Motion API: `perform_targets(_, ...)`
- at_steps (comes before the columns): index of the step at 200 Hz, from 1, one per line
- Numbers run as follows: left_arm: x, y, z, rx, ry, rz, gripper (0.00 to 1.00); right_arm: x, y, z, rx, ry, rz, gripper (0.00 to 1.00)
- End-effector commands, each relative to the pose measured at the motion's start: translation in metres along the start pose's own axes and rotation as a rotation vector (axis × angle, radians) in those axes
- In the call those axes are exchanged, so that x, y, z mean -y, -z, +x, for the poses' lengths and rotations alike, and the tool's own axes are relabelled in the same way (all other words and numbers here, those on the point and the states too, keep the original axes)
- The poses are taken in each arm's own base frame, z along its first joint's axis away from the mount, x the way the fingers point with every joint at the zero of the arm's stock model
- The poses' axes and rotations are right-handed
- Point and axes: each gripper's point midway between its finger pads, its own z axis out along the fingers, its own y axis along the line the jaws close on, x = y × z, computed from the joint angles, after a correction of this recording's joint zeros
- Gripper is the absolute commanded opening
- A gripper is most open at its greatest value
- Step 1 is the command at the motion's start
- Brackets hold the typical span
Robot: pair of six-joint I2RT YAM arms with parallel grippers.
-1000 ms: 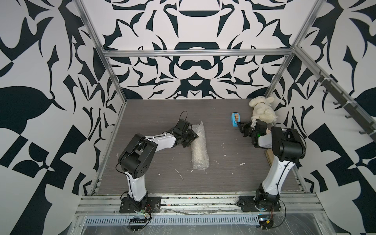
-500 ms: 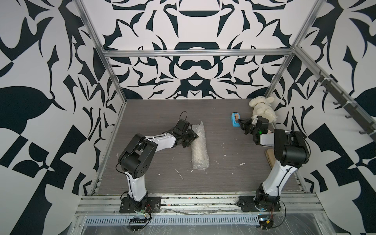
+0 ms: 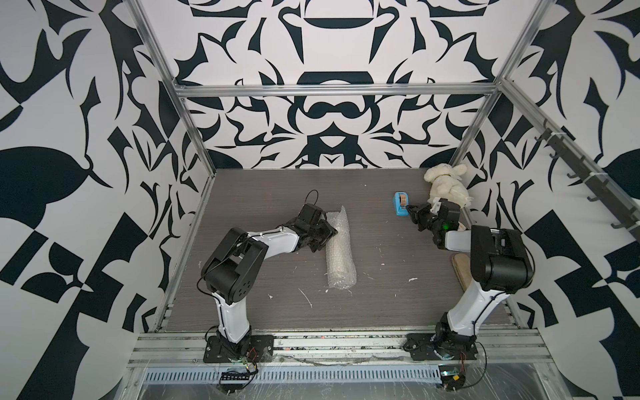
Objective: Wrap vases in bubble wrap
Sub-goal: Tear off the tape using the Tape Cutter.
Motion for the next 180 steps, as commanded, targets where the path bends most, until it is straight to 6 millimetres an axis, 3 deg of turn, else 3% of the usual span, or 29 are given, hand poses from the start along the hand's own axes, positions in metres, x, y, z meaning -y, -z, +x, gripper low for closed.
perform_targets(1, -0.041, -0.003, 0.015, -0.046, 0.039, -0.126, 0.53, -0.015, 0.009, 0.007, -0.013, 0.05, -0.048, 0.0)
perform_targets(48, -0.042, -0.004, 0.015, -0.045, 0.042, -0.126, 0.53, -0.01, 0.021, 0.018, -0.025, 0.069, -0.019, 0.0)
perform_targets(77, -0.042, -0.004, 0.015, -0.045, 0.041, -0.125, 0.52, 0.004, 0.027, 0.024, -0.03, 0.073, 0.022, 0.0)
perform_targets(180, -0.043, -0.005, 0.016, -0.046, 0.04, -0.127, 0.52, 0.039, 0.024, 0.038, -0.048, 0.034, 0.069, 0.0)
